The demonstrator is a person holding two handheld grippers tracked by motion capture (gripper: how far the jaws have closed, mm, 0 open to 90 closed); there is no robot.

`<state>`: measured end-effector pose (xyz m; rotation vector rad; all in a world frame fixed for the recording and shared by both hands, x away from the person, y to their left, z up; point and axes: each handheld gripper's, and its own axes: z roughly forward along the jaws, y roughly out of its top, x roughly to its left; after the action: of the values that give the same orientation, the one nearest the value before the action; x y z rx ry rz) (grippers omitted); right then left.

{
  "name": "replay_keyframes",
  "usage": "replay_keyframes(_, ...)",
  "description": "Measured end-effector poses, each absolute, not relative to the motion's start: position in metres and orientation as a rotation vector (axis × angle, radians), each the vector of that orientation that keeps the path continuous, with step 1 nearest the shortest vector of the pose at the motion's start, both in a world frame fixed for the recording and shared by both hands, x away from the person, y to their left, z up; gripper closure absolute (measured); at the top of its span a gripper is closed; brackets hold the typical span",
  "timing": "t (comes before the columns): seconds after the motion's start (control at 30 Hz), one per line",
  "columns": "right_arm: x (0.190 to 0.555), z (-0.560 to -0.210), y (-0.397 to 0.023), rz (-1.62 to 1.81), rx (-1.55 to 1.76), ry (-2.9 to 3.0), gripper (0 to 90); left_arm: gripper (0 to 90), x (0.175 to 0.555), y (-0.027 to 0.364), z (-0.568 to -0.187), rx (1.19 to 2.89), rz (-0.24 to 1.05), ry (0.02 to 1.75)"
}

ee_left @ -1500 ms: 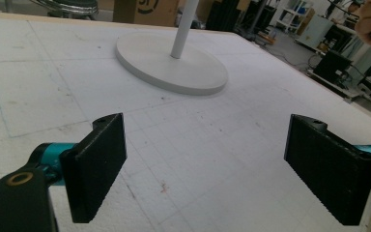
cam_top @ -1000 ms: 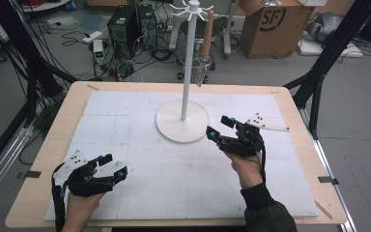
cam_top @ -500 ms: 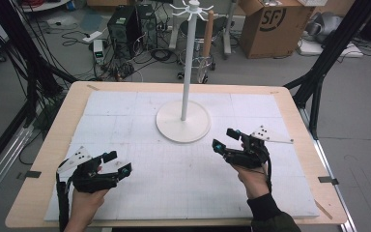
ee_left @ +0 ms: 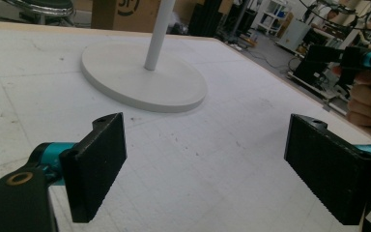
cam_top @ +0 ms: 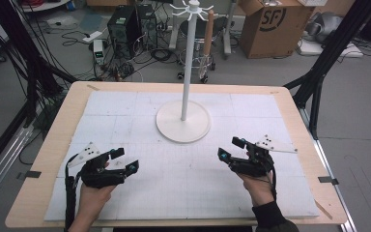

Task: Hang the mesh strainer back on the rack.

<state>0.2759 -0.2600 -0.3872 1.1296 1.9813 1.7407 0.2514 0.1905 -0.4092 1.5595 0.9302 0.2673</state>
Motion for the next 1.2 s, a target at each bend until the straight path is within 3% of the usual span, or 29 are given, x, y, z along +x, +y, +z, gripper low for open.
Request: replay_keyframes(1.2, 0.264, -0.407, -0.278, 1.661, 1.230, 1.977, 18.1, 15.4, 0.262, 0.177, -0.417, 1.582, 0.229, 0.901)
